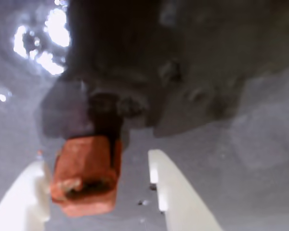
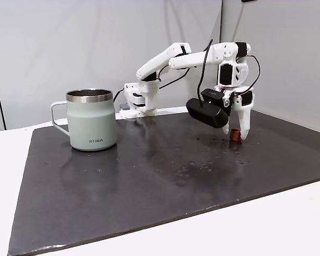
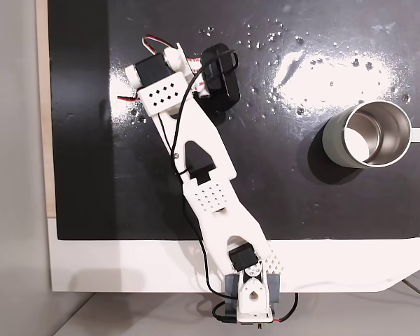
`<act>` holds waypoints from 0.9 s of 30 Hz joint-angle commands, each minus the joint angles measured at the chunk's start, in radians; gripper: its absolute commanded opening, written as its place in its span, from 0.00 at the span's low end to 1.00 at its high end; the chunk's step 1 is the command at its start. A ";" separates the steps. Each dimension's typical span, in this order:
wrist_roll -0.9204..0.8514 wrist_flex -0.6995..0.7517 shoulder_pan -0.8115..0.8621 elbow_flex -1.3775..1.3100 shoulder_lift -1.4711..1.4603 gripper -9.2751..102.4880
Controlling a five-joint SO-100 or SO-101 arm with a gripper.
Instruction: Grasp a cube and put it in the cup.
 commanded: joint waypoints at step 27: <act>-0.026 0.028 0.009 -0.086 -0.021 0.14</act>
